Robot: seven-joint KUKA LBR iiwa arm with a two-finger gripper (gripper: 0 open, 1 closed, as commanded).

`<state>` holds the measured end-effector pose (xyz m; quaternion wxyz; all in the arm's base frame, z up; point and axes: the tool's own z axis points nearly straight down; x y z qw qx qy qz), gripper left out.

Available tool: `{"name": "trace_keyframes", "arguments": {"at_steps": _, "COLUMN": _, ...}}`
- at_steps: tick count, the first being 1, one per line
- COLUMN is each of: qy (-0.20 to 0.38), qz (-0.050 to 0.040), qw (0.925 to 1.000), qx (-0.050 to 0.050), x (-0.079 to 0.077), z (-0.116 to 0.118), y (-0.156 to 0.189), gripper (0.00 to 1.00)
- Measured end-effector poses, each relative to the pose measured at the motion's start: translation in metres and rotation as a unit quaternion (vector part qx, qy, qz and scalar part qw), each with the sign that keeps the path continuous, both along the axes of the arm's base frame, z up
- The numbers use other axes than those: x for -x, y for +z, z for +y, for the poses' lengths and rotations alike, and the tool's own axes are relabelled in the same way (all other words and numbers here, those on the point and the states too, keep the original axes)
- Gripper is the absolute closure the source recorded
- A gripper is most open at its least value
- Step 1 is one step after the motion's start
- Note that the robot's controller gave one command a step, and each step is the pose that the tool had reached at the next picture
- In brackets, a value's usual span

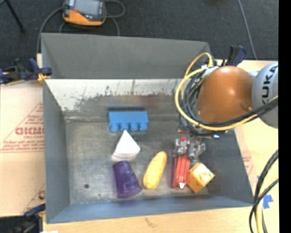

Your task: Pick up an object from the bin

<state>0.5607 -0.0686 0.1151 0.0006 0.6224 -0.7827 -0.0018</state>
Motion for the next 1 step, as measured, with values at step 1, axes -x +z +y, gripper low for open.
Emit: {"name": "trace_keyframes", "arguments": {"at_steps": 1, "qy": -0.149, "qz": -0.0021, "qw": 0.9888, "qx": 0.000, "x": 0.0156, "z": 0.0067, "y": 0.1046, "gripper": 1.00}}
